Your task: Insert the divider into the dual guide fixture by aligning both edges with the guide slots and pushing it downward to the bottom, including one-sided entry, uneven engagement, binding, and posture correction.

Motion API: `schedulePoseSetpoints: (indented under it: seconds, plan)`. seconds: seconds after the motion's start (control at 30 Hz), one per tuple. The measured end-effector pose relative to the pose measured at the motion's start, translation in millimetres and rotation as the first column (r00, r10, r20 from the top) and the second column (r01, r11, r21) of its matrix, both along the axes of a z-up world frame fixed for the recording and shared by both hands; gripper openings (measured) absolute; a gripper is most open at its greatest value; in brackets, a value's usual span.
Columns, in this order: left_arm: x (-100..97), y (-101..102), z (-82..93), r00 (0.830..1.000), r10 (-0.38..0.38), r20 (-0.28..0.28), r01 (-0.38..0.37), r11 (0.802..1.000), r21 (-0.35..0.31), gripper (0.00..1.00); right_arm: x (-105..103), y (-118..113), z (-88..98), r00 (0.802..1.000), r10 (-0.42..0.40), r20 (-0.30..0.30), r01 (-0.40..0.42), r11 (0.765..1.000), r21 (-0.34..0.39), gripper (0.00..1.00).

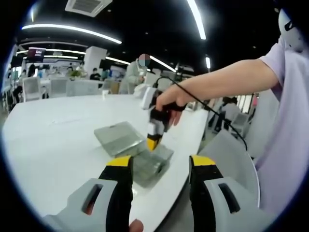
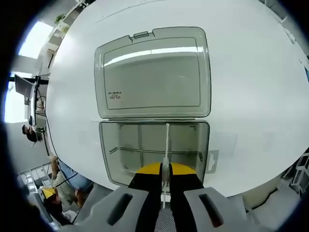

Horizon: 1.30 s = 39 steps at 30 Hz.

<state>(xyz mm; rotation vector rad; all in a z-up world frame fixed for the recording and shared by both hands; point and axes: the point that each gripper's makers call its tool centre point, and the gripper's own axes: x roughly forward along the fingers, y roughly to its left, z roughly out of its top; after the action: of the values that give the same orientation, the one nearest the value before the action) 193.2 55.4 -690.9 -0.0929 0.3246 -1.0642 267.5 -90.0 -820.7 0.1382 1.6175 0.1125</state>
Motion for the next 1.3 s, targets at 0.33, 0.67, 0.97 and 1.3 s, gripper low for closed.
schedulePoseSetpoints:
  seconds: [0.33,0.67,0.97,1.3]
  plan:
    - [-0.8,1,-0.5,1.0,0.004,-0.001,-0.004,1.0,0.003,0.44,-5,0,-2.6,1.0,0.014,0.004,-0.014,1.0,-0.013,0.0]
    - [-1.2,3,-1.2,1.0,0.011,-0.002,-0.011,1.0,0.008,0.44,-7,0,-7.3,1.0,0.027,0.01,-0.027,1.0,-0.009,0.0]
    - [-1.3,1,-0.4,1.0,0.007,0.0,-0.007,1.0,0.002,0.44,-5,0,3.3,0.998,0.057,-0.001,-0.057,0.998,-0.023,0.0]
    - [-1.4,0,-0.7,1.0,0.002,-0.001,-0.002,1.0,0.002,0.44,-2,-3,1.0,0.999,0.039,0.002,-0.039,0.999,-0.014,0.0]
